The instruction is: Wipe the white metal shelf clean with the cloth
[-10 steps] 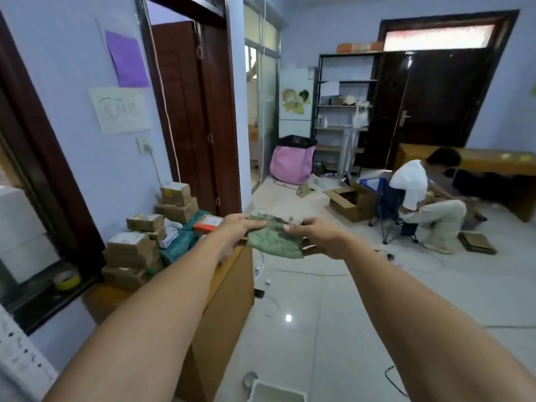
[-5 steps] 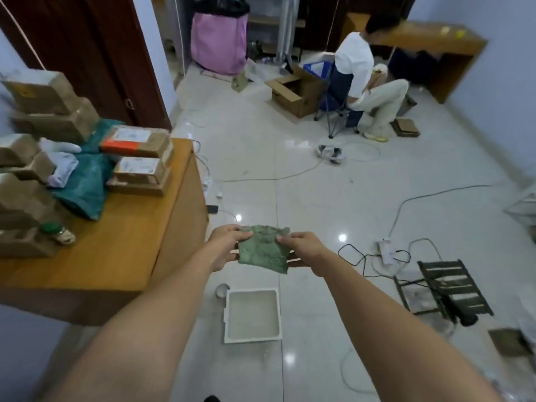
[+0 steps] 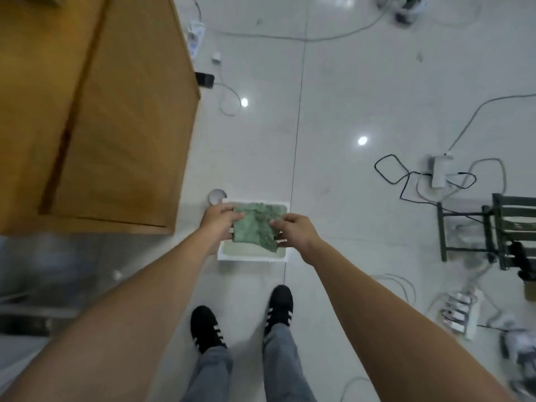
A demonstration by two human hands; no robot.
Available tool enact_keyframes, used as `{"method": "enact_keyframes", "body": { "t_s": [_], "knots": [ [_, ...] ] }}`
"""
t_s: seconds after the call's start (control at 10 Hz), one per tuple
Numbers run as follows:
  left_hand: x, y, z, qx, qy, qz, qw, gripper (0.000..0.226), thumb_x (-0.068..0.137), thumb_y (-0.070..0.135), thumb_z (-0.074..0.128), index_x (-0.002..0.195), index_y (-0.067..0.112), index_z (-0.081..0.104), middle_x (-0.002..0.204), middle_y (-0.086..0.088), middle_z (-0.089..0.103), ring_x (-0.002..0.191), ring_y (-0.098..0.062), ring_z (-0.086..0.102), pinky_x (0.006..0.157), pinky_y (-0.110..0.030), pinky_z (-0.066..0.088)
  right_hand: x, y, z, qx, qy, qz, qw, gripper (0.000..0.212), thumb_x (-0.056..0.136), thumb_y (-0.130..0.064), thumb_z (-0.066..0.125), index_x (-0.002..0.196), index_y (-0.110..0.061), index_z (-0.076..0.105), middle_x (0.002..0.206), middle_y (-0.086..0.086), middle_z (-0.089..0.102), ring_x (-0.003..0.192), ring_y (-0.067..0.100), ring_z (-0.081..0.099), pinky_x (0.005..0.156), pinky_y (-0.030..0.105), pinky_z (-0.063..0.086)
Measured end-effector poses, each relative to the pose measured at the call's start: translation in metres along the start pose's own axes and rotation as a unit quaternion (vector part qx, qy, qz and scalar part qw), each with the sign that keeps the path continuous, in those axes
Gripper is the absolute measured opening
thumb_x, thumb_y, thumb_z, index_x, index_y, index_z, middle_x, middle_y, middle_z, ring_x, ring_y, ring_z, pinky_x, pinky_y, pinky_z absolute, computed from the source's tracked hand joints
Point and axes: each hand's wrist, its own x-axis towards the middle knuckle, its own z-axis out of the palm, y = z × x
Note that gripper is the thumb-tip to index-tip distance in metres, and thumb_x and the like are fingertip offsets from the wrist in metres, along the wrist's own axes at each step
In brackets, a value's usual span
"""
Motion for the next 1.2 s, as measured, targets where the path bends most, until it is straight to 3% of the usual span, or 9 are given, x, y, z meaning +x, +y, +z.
{"method": "enact_keyframes", "body": {
  "t_s": [0.2, 0.3, 0.5, 0.6, 0.7, 0.8, 1.0, 1.1, 1.2],
  "knots": [
    [0.139, -0.109, 0.019, 0.031, 0.037, -0.06, 0.997, 0.027, 0.093, 0.004, 0.068, 0.119, 0.005, 0.063, 0.116, -0.013, 0.07, 0.102, -0.029, 0.071, 0.068, -0.033, 0.058, 0.141, 0.122, 0.021, 0.015, -0.007, 0.084, 0.996, 0.006, 0.089, -0.01, 0.068, 0.093, -0.007, 0.065, 0.084, 0.01, 0.068, 0.064, 0.022, 0.065, 0.055, 0.028, 0.053],
    [0.178, -0.142, 0.024, 0.029, 0.057, -0.074, 0.995, 0.022, 0.092, 0.003, 0.068, 0.113, 0.008, 0.064, 0.115, -0.015, 0.069, 0.099, -0.03, 0.07, 0.07, -0.036, 0.059, 0.18, 0.156, 0.03, 0.024, -0.005, 0.1, 0.995, 0.019, 0.089, -0.007, 0.067, 0.107, -0.001, 0.064, 0.087, 0.012, 0.069, 0.064, 0.022, 0.067, 0.057, 0.028, 0.055],
    [0.254, -0.196, 0.035, 0.065, 0.12, -0.025, 0.99, 0.025, 0.086, -0.004, 0.072, 0.097, 0.017, 0.067, 0.109, -0.013, 0.071, 0.098, -0.033, 0.071, 0.084, -0.05, 0.063, 0.253, 0.205, 0.047, 0.01, 0.04, 0.085, 0.996, 0.022, 0.083, -0.006, 0.071, 0.104, -0.005, 0.066, 0.096, 0.013, 0.072, 0.082, 0.03, 0.072, 0.079, 0.043, 0.061],
    [0.288, -0.21, 0.041, 0.097, 0.165, 0.013, 0.981, 0.023, 0.083, 0.003, 0.077, 0.094, 0.021, 0.067, 0.089, 0.004, 0.067, 0.093, -0.026, 0.07, 0.088, -0.045, 0.062, 0.289, 0.219, 0.058, -0.003, 0.089, 0.068, 0.994, 0.022, 0.079, -0.007, 0.074, 0.098, -0.013, 0.067, 0.086, 0.005, 0.072, 0.081, 0.027, 0.073, 0.08, 0.041, 0.06],
    [0.306, -0.215, 0.051, 0.142, 0.195, 0.042, 0.97, 0.02, 0.088, 0.008, 0.072, 0.107, 0.014, 0.067, 0.105, -0.002, 0.069, 0.095, -0.021, 0.066, 0.083, -0.03, 0.055, 0.313, 0.229, 0.069, -0.034, 0.097, 0.039, 0.994, 0.031, 0.076, -0.012, 0.073, 0.106, -0.016, 0.069, 0.085, -0.002, 0.075, 0.077, 0.02, 0.072, 0.074, 0.036, 0.061],
    [0.304, -0.223, 0.051, 0.252, 0.225, 0.088, 0.937, 0.026, 0.09, 0.007, 0.064, 0.114, 0.014, 0.065, 0.124, -0.006, 0.059, 0.103, -0.025, 0.064, 0.084, -0.031, 0.052, 0.308, 0.235, 0.067, -0.114, 0.137, -0.007, 0.984, 0.035, 0.085, -0.017, 0.066, 0.12, -0.019, 0.062, 0.104, -0.011, 0.069, 0.085, 0.011, 0.064, 0.064, 0.016, 0.047],
    [0.269, -0.241, 0.041, 0.455, 0.15, 0.12, 0.869, 0.029, 0.095, 0.014, 0.054, 0.123, 0.015, 0.061, 0.134, -0.005, 0.051, 0.119, -0.028, 0.054, 0.088, -0.04, 0.049, 0.287, 0.244, 0.055, -0.216, 0.157, -0.065, 0.962, 0.035, 0.092, -0.027, 0.055, 0.127, -0.023, 0.055, 0.123, -0.007, 0.06, 0.097, 0.013, 0.062, 0.086, 0.033, 0.051],
    [0.255, -0.24, 0.035, 0.555, 0.081, 0.155, 0.813, 0.036, 0.097, 0.02, 0.051, 0.131, 0.009, 0.057, 0.136, -0.01, 0.054, 0.125, -0.032, 0.05, 0.098, -0.043, 0.046, 0.279, 0.239, 0.045, -0.441, 0.078, -0.137, 0.883, 0.049, 0.098, -0.033, 0.048, 0.144, -0.017, 0.042, 0.147, 0.002, 0.045, 0.13, 0.024, 0.046, 0.103, 0.038, 0.04],
    [0.246, -0.23, 0.033, 0.6, 0.047, 0.176, 0.779, 0.04, 0.099, 0.027, 0.049, 0.132, 0.006, 0.055, 0.14, -0.012, 0.052, 0.13, -0.031, 0.047, 0.11, -0.042, 0.038, 0.266, 0.222, 0.043, -0.568, 0.011, -0.179, 0.803, 0.058, 0.102, -0.04, 0.034, 0.154, -0.016, 0.022, 0.162, 0.005, 0.021, 0.147, 0.026, 0.021, 0.118, 0.04, 0.02]
  ]
}}
